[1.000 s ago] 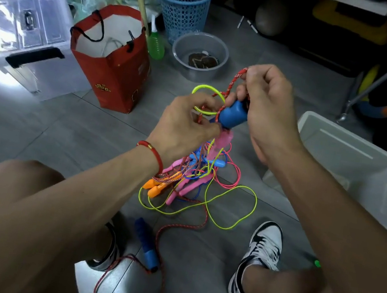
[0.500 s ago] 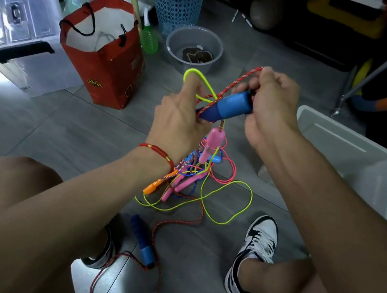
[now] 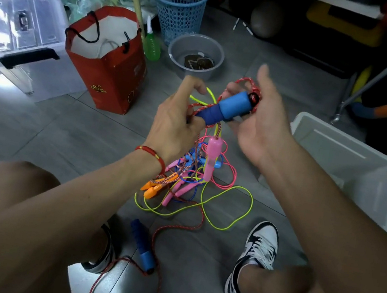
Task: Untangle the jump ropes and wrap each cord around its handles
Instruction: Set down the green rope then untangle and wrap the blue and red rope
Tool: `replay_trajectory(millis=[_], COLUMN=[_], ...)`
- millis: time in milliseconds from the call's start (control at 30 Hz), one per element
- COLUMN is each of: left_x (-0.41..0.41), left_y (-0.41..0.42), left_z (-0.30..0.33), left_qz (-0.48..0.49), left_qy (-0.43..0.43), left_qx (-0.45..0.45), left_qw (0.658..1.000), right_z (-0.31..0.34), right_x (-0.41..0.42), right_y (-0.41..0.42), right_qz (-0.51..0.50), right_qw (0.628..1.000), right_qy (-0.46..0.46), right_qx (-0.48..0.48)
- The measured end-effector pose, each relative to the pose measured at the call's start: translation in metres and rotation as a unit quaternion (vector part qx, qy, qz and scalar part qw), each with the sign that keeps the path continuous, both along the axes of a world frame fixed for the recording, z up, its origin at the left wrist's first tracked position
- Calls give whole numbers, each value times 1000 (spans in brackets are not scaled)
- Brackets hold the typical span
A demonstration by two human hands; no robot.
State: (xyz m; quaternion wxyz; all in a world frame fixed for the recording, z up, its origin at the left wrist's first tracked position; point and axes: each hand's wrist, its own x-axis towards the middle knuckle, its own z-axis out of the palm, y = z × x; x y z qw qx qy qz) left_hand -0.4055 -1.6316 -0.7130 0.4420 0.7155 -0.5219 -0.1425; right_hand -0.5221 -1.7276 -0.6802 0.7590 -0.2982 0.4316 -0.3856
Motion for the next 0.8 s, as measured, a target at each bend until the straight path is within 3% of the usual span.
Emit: replay_trajectory(millis=[133, 233, 400, 633, 800], left_x=[2, 4, 11, 23, 37], left_y=[0, -1, -2, -8, -10], left_z=[-1, -3, -6, -4, 8], left_qz=[46, 78, 62, 99, 38], left_qy=[61, 41, -26, 2, 21], left_qx=[15, 14, 67, 186, 264], left_qw=[997, 996, 996, 978, 964], right_z=[-24, -27, -17, -17, -17], right_x=[1, -4, -8, -3, -2], right_y=[17, 17, 11, 17, 17], right_qz=[13, 28, 3, -44, -51], right_qw=[984, 958, 966, 965, 978], right_qy=[145, 227, 174, 152, 90], right_qx=[-100, -174, -189, -210, -181])
